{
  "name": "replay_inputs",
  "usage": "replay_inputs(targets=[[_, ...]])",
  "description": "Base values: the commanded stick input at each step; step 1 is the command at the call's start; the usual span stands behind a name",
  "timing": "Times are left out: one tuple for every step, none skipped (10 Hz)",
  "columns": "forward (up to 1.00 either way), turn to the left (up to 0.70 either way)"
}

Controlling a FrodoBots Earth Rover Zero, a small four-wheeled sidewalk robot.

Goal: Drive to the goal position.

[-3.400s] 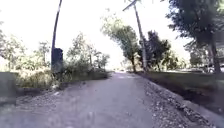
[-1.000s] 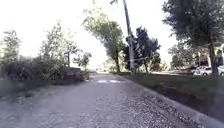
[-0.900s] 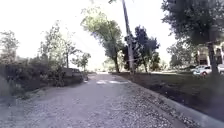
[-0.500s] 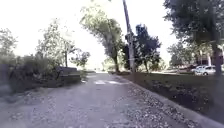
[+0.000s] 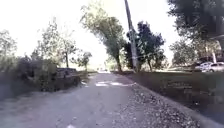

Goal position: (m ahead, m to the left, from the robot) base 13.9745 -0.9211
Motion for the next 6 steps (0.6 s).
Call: replay_inputs(targets=[[0.85,0.0],[0.85,0.0],[0.85,0.0],[0.85,0.0],[0.85,0.0],[0.85,0.0]])
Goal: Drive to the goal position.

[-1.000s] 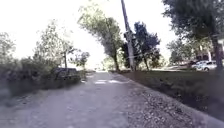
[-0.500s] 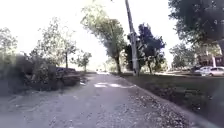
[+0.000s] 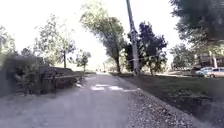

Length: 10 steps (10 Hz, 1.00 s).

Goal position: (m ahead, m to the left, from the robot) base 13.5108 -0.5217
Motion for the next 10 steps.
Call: replay_inputs(targets=[[0.85,0.0],[0.85,0.0],[0.85,0.0],[0.85,0.0],[0.85,0.0],[0.85,0.1],[0.85,0.33],[0.85,0.34],[0.85,0.16],[0.85,0.0]])
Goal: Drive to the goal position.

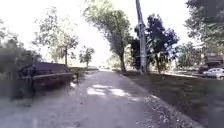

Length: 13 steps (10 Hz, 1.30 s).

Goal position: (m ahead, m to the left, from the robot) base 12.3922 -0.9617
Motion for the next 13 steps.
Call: replay_inputs(targets=[[0.85,0.0],[0.85,0.0],[0.85,0.0],[0.85,0.0],[0.85,0.0],[0.85,0.0],[0.85,0.0],[0.85,0.0],[0.85,0.0],[0.85,0.0],[0.85,0.0],[0.85,0.0],[0.85,0.0]])
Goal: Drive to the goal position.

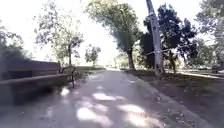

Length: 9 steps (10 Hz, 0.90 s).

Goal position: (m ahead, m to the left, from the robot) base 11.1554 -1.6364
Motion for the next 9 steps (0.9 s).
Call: replay_inputs(targets=[[0.85,0.0],[0.85,0.0],[0.85,0.0],[0.85,0.0],[0.85,0.0],[0.85,0.0],[0.85,0.0],[0.85,0.0],[0.85,0.0]])
